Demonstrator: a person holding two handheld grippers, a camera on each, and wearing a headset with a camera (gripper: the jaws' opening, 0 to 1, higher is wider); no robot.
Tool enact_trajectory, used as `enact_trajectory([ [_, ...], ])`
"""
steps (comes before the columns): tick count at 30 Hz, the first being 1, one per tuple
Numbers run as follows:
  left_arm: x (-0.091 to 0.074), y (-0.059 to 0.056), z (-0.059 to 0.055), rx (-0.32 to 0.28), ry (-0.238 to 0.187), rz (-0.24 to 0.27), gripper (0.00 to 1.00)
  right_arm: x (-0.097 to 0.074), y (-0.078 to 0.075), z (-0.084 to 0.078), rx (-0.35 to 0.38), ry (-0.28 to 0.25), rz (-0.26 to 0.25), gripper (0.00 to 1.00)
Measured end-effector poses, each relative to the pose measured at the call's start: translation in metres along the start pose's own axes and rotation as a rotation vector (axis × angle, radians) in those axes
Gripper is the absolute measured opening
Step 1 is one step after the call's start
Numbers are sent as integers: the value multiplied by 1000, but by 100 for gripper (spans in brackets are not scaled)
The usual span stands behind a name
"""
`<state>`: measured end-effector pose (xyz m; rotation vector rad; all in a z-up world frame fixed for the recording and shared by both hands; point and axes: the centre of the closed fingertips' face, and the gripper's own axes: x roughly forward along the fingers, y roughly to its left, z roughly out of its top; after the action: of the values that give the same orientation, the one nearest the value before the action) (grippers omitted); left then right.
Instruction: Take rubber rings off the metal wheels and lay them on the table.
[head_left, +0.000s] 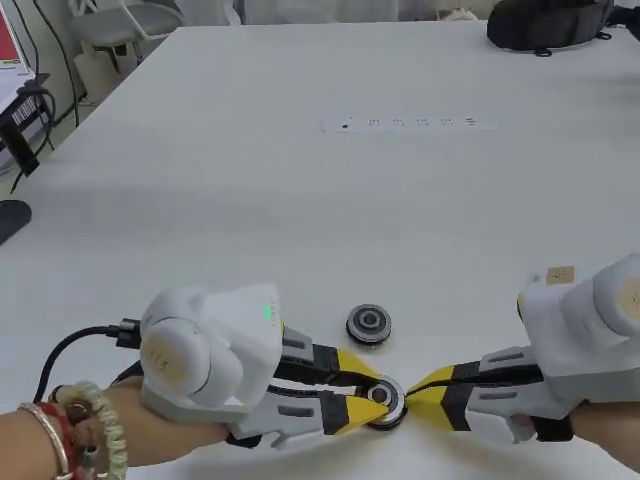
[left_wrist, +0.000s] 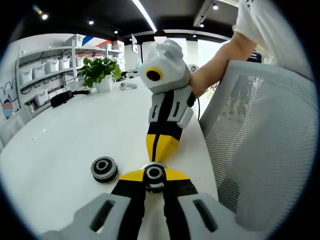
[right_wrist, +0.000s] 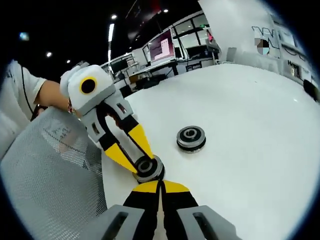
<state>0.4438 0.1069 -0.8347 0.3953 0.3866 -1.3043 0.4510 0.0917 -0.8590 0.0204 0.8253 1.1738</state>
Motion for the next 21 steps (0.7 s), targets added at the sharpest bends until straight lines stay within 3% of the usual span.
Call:
enact_trajectory([
  [3, 0, 0, 0, 2, 0, 1, 7, -2, -1, 1, 95, -38, 21, 0],
  [4, 0, 0, 0, 3, 0, 1, 7, -4, 3, 1, 159, -48, 53, 0],
  [8, 1, 0, 0, 7, 1, -1, 7, -7, -1, 5, 318, -108, 91, 0],
  [15, 1, 0, 0, 6, 0, 1, 7, -7, 10, 11, 496, -163, 177, 0],
  [21, 2, 0, 0, 3, 0, 3, 7, -6, 11, 11, 545, -184, 214, 0],
])
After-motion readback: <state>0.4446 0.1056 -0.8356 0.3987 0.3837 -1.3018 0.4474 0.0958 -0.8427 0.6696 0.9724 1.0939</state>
